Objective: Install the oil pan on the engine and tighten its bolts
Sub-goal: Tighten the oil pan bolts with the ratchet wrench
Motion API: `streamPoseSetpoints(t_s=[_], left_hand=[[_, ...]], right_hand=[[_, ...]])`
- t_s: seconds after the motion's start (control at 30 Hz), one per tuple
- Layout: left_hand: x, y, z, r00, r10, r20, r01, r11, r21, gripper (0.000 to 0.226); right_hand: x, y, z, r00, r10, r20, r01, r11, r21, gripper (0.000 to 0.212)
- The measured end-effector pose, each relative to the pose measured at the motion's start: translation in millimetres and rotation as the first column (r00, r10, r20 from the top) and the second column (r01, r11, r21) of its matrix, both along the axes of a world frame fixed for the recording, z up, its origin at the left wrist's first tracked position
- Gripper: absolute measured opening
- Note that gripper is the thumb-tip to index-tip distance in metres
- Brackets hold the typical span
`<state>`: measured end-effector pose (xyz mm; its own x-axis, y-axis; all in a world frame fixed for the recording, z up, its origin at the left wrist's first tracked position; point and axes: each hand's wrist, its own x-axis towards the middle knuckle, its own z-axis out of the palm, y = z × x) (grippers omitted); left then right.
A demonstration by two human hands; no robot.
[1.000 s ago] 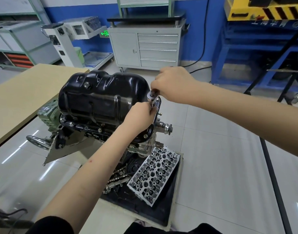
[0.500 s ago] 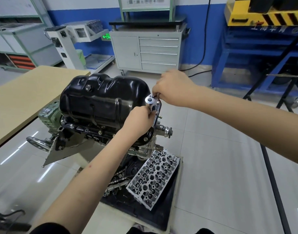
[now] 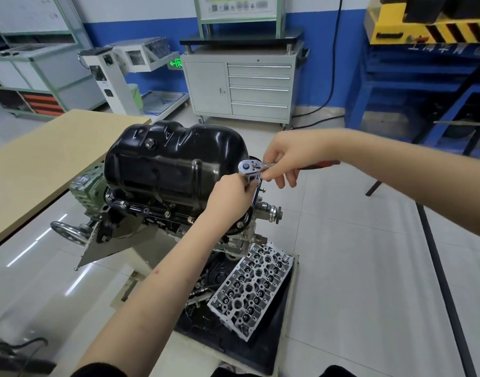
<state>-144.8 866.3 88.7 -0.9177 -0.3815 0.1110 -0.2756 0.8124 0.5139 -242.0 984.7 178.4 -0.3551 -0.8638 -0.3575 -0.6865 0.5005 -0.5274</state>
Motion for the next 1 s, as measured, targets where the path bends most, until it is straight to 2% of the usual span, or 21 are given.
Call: streamPoseSetpoints(t_s=[0.07, 0.17, 0.3, 0.4, 0.47, 0.57, 0.67, 0.73, 0.83, 0.9, 0.97, 1.0], left_hand=[[-2, 1, 1, 1.000, 0.002, 0.002, -0.002, 0.999, -0.032, 0.030], [-2, 2, 0, 1.000, 0.016, -0.015, -0.017, 0.998, -0.058, 0.034], [-1, 4, -2, 1.000, 0.011, -0.013, -0.012, 0.998, -0.065, 0.045], [0, 1, -4, 0.999, 0.021, -0.028, -0.023, 0.998, -0.062, 0.044], [2, -1, -3, 1.000, 0.015, -0.026, -0.016, 0.999, -0.039, 0.042], [2, -3, -3, 0.999, -0.004, -0.042, 0.004, 1.000, -0.017, 0.042], [2, -5, -5, 0.999, 0.000, -0.038, 0.000, 1.000, -0.007, 0.041], [2, -6, -5, 1.000, -0.007, -0.011, 0.007, 1.000, 0.003, 0.041], [4, -8, 5, 0.997, -0.052, 0.056, 0.050, 0.998, 0.035, 0.039], [10, -14, 21, 0.975, -0.183, 0.129, 0.171, 0.980, 0.097, 0.032], [19, -19, 45, 0.954, -0.291, 0.072, 0.267, 0.933, 0.242, 0.023], [18, -18, 54, 0.962, -0.271, -0.007, 0.262, 0.922, 0.285, 0.027]], right_hand=[[-13, 0, 8, 0.999, 0.033, 0.005, -0.033, 0.994, 0.101, 0.013], [-28, -4, 14, 0.978, 0.068, -0.196, -0.036, 0.986, 0.160, 0.020], [-33, -13, 12, 0.866, 0.087, -0.493, -0.121, 0.992, -0.036, 0.014], [-33, -23, 7, 0.799, 0.089, -0.595, -0.189, 0.976, -0.108, 0.017], [-34, -25, 10, 0.819, 0.071, -0.570, -0.143, 0.986, -0.082, 0.013], [-41, -22, 17, 0.922, 0.084, -0.377, -0.024, 0.987, 0.162, 0.025], [-49, -25, 17, 0.981, 0.075, -0.179, 0.003, 0.917, 0.400, 0.029], [-51, -29, 18, 0.996, 0.055, -0.070, -0.014, 0.869, 0.494, 0.030], [-52, -29, 17, 0.999, 0.053, 0.005, -0.048, 0.864, 0.501, 0.033], [-57, -25, 13, 0.999, 0.031, 0.025, -0.039, 0.892, 0.451, 0.038], [-61, -19, 9, 0.999, 0.012, 0.045, -0.029, 0.913, 0.406, 0.041], [-61, -17, 7, 0.999, 0.014, 0.048, -0.032, 0.920, 0.391, 0.042]])
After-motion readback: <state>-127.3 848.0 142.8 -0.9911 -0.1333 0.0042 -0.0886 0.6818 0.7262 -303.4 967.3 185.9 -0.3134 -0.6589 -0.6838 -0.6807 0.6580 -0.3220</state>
